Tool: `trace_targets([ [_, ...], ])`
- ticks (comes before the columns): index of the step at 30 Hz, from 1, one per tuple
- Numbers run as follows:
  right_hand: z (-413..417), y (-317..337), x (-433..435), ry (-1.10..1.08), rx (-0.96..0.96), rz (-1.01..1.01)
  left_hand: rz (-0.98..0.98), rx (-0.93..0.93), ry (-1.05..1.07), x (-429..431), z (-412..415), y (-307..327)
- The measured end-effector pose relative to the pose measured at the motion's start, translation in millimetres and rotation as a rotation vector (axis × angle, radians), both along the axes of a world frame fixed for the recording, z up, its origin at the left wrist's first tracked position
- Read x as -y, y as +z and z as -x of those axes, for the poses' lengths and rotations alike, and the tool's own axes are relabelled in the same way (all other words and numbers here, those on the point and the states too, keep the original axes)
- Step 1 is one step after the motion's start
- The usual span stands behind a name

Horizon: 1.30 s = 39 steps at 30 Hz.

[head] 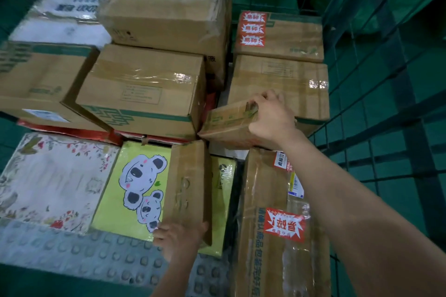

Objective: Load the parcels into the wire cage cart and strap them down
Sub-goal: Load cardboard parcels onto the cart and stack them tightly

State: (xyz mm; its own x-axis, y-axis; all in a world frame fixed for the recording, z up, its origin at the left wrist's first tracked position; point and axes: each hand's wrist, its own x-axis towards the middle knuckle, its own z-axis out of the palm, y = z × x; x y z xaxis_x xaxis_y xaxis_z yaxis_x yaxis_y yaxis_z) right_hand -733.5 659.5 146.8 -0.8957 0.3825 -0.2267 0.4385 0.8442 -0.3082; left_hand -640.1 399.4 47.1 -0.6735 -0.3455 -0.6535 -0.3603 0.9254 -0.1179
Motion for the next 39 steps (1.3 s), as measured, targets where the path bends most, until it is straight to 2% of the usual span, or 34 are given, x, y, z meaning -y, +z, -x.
trace_targets([
  [2,3,6,6,0.046,0.002,-0.042,0.010,0.025,-0.018,8,-1,-1],
  [7,9,19,22,0.011,-0.063,-0.028,-0.105,0.143,0.118,21,8,-9],
  [9,15,27,30,-0.018,-0.092,-0.004,-0.159,0.202,0.074,21,15,-10],
  [11,20,36,41,-0.030,-0.091,-0.018,-0.203,0.153,-0.033,16,30,-4],
  [13,22,42,53,-0.068,-0.077,-0.055,-0.373,0.052,-0.062,4,51,15],
  [15,20,44,64,-0.146,-0.096,-0.036,-0.697,0.018,0.063,-13,71,41],
  [17,18,47,70,-0.257,-0.141,0.031,-0.949,0.186,0.308,-32,85,72],
  [19,18,54,77,-0.427,-0.244,0.136,-1.091,0.472,0.576,-44,90,98],
  [21,18,63,84,-0.573,-0.338,0.199,-1.215,0.651,0.752,-55,91,109],
  [24,13,66,99,-0.640,-0.443,0.225,-1.401,0.672,0.844,-69,100,122],
  [27,2,62,121,-0.661,-0.551,0.260,-1.380,0.567,0.812,-72,111,123],
  [29,-3,57,135,-0.685,-0.545,0.282,-1.361,0.531,0.777,-66,113,112],
  [32,-12,45,152,-0.729,-0.553,0.285,-1.404,0.427,0.713,-55,106,94],
  [36,-21,37,169,-0.790,-0.681,0.283,-1.521,0.373,0.544,-47,109,86],
  [39,-20,39,168,-0.781,-0.608,0.334,-1.538,0.374,0.469,-46,124,101],
])
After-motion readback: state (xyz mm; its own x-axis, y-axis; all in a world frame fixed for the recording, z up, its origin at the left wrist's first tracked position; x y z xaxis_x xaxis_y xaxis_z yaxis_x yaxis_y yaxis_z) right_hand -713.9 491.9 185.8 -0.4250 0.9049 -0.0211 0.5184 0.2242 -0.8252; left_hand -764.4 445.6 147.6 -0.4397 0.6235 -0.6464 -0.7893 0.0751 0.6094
